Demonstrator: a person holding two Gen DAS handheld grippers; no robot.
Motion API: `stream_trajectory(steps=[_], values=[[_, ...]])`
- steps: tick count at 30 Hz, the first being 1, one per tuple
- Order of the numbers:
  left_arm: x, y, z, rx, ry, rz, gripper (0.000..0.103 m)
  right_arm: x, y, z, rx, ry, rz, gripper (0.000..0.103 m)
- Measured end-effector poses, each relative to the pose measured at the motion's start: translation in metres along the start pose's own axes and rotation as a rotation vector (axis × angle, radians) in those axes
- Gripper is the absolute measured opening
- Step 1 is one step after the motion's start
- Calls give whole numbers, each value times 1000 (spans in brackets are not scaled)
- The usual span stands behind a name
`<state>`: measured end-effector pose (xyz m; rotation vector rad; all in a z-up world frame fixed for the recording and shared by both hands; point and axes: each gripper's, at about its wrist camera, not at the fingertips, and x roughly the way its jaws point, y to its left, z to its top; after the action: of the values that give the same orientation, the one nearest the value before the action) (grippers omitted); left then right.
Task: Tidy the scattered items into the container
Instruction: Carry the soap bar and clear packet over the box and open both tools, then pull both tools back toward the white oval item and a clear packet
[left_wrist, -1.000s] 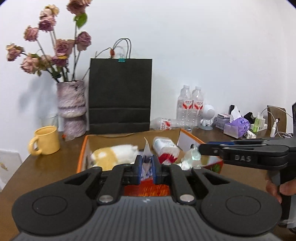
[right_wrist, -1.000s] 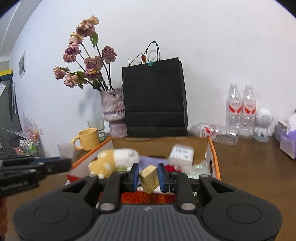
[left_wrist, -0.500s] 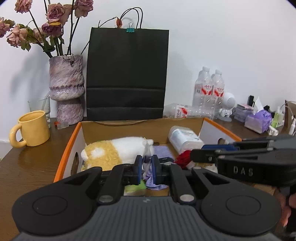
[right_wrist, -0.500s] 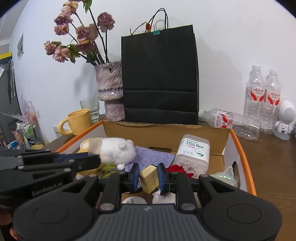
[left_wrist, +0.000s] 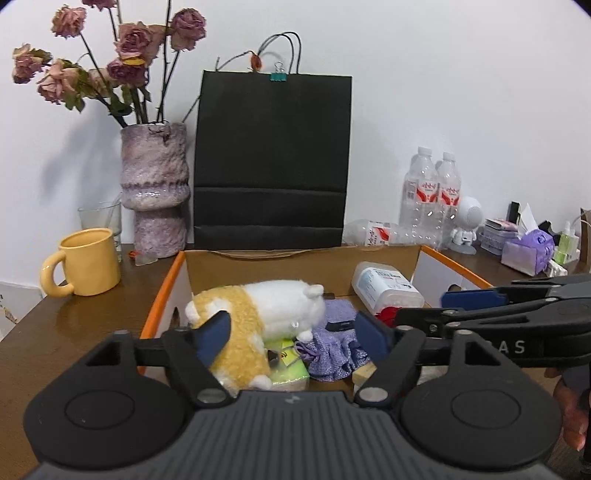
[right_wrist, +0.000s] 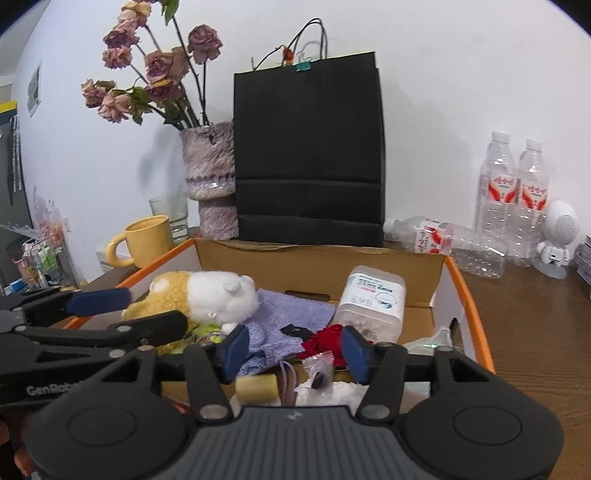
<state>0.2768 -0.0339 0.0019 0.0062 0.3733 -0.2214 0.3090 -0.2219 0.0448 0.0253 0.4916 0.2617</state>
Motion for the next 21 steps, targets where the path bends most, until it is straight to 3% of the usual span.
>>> stream_trajectory(steps=[7,15,21], values=[[-17,-3,-2,-18,-34,19,99,-17,-4,-7,23,-20,-32,75],[-49,-7,-11,-60,-49,19,102,-52,-1,-13,27,-64,-51,77],[-75,-3,-31,-85,-8,39,103,-92,-6,-25,34,-114,-69,77]])
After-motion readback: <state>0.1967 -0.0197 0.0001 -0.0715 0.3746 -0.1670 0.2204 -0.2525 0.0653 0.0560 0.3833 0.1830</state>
